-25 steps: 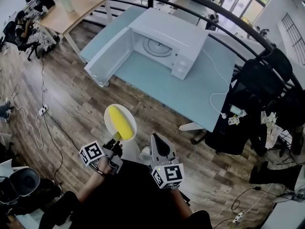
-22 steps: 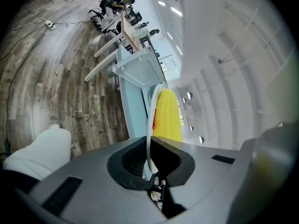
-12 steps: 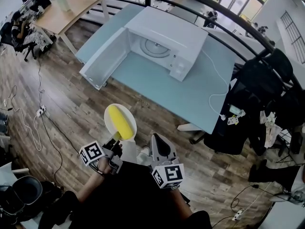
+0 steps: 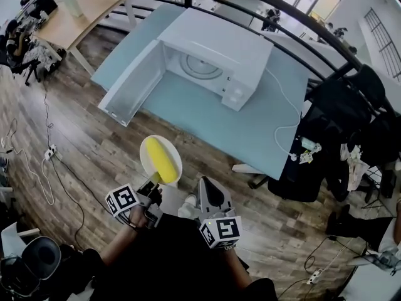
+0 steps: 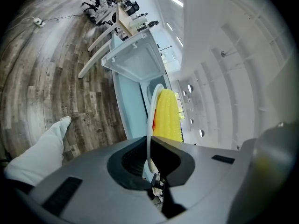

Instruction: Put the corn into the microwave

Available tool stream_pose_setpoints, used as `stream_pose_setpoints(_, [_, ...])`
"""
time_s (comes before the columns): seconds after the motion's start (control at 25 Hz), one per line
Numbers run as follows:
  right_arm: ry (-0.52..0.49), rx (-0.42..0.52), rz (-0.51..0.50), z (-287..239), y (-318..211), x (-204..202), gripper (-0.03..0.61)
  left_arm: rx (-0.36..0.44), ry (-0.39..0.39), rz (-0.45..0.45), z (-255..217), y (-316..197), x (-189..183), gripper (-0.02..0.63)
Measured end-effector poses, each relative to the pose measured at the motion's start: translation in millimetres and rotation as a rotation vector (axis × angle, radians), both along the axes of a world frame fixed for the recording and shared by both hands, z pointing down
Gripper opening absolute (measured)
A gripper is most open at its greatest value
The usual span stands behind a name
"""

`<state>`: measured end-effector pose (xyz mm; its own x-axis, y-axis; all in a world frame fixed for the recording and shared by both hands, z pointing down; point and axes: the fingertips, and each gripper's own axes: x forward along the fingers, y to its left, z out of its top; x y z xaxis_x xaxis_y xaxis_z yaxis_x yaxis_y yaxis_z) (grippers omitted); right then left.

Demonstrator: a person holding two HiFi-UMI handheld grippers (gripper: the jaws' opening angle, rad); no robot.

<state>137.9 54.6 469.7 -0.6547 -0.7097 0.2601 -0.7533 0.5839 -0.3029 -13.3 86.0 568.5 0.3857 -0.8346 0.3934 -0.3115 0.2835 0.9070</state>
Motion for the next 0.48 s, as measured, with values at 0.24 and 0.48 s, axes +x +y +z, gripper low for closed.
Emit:
stream_pose_setpoints(0.24, [0.007, -0.012, 0.022, -1, -35, -13, 0.009, -0.009, -0.009, 0.031, 4, -36, -10, 0.015])
stream_pose_setpoints(0.48, [0.008, -0.018, 0.018, -1, -63, -32, 0.009, -0.016, -0.004, 0.051, 3, -68, -20, 0.015])
